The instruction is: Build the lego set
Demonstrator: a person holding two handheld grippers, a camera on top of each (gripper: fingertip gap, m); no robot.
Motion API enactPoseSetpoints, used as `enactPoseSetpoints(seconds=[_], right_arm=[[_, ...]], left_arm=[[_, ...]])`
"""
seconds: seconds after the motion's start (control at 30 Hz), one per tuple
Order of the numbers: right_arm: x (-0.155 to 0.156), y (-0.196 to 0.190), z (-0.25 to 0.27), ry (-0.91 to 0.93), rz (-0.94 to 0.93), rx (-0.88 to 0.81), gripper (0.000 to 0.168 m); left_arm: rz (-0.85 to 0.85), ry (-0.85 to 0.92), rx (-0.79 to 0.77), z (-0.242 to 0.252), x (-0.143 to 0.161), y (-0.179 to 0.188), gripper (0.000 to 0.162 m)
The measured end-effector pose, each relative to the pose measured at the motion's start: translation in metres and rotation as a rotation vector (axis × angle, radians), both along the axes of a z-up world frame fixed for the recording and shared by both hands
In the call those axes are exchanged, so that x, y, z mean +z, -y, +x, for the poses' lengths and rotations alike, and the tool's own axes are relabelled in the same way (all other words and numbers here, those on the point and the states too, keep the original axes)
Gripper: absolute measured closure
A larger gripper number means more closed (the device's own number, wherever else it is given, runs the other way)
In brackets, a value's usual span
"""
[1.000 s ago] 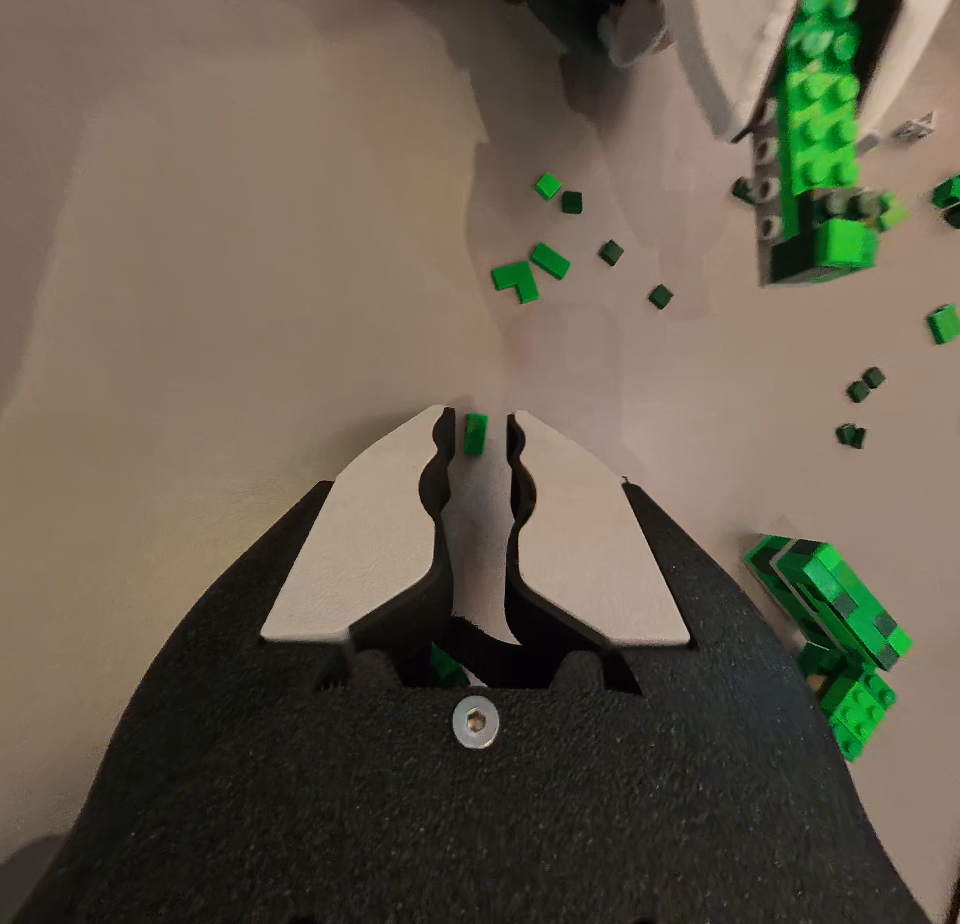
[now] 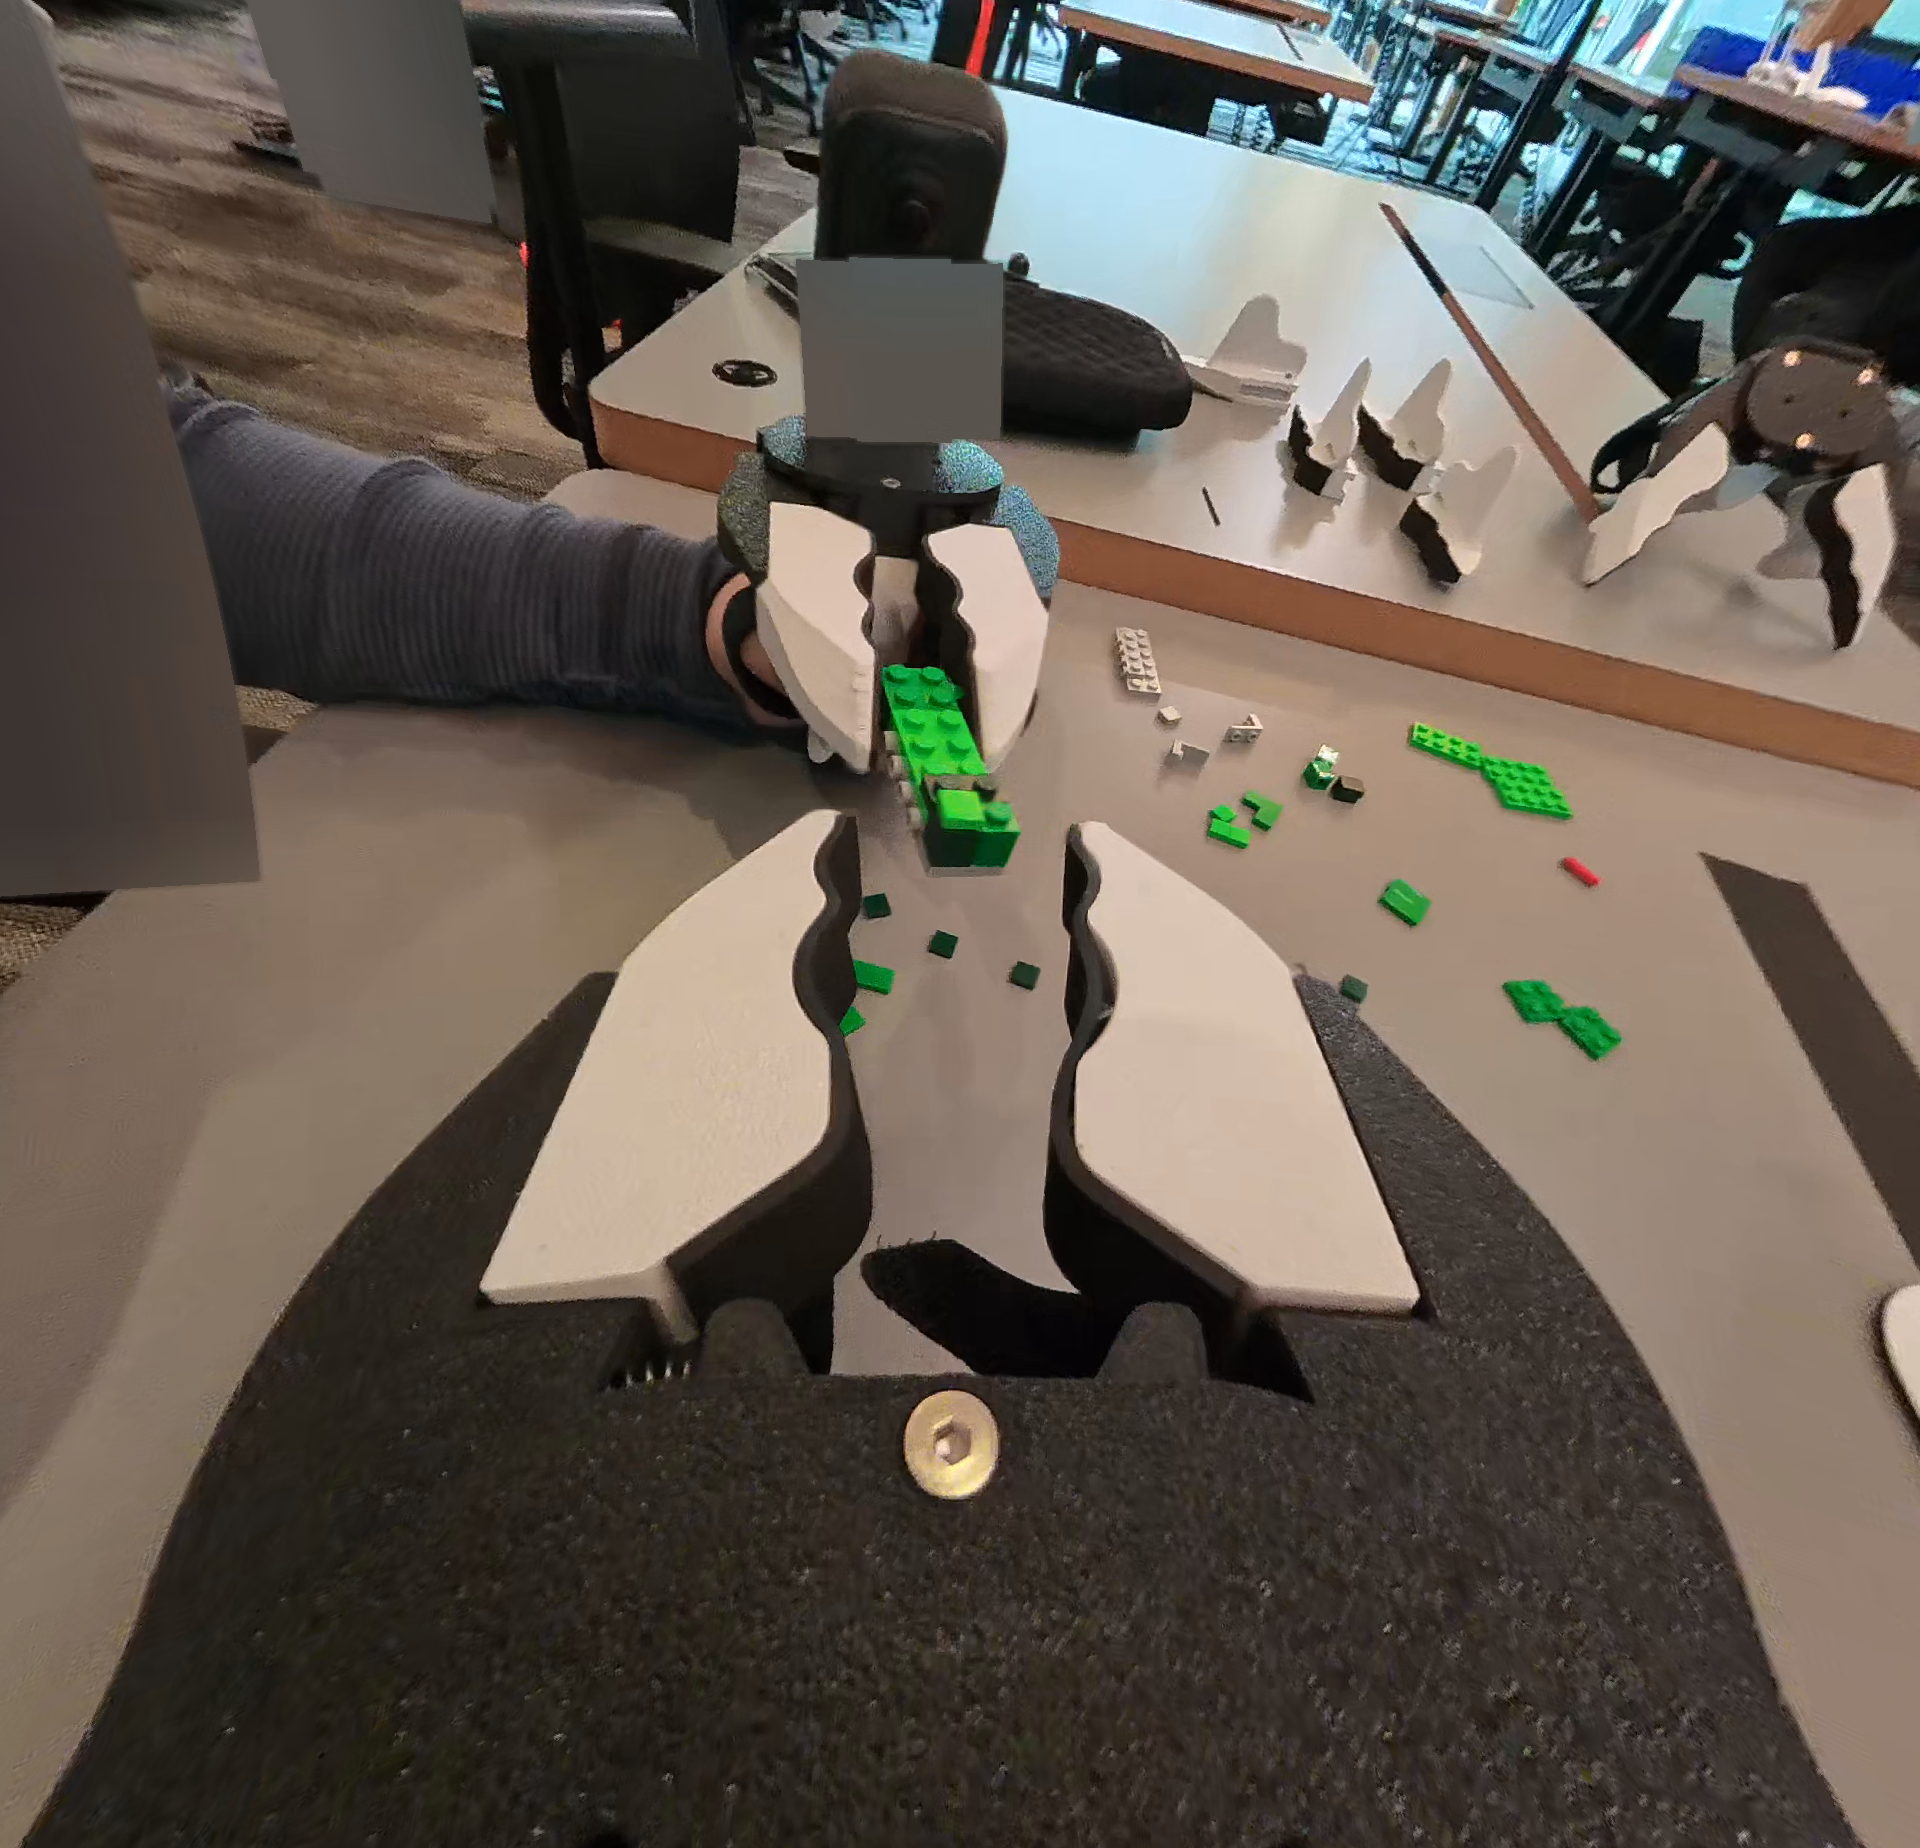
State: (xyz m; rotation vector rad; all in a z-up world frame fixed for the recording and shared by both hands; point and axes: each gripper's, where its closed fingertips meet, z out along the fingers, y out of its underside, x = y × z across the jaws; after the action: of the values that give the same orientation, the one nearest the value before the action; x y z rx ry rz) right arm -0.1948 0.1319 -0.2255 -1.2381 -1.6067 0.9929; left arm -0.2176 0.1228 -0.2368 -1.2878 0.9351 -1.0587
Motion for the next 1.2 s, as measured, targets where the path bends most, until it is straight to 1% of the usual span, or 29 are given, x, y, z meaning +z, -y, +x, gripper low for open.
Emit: enactPoseSetpoints(seconds=[0.33,0.93,1.07,1.13,1.2], right_arm=[[-0.003,0.008,-0.001,0.007,-0.098,0.075,0.153],[-0.005,0.015,0.005,0.032,-0.032,0.198,0.154],[-0.002,0.015,0.004,0.021,-0.084,0.17,0.153],[-0.002,0.015,0.003,0.028,-0.11,0.165,0.147],[-0.003,0.016,0.003,0.039,-0.122,0.164,0.147]], left_arm=[[-0.006,0.006,-0.072,0.005,0.0,0.009,0.141],[-0.018,0.002,-0.136,0.009,-0.001,0.017,0.141],[-0.02,0.006,-0.13,0.009,0.0,0.016,0.141],[-0.023,0.008,-0.129,0.009,0.0,0.015,0.141],[-0.022,0.002,-0.13,0.009,-0.001,0.016,0.141]])
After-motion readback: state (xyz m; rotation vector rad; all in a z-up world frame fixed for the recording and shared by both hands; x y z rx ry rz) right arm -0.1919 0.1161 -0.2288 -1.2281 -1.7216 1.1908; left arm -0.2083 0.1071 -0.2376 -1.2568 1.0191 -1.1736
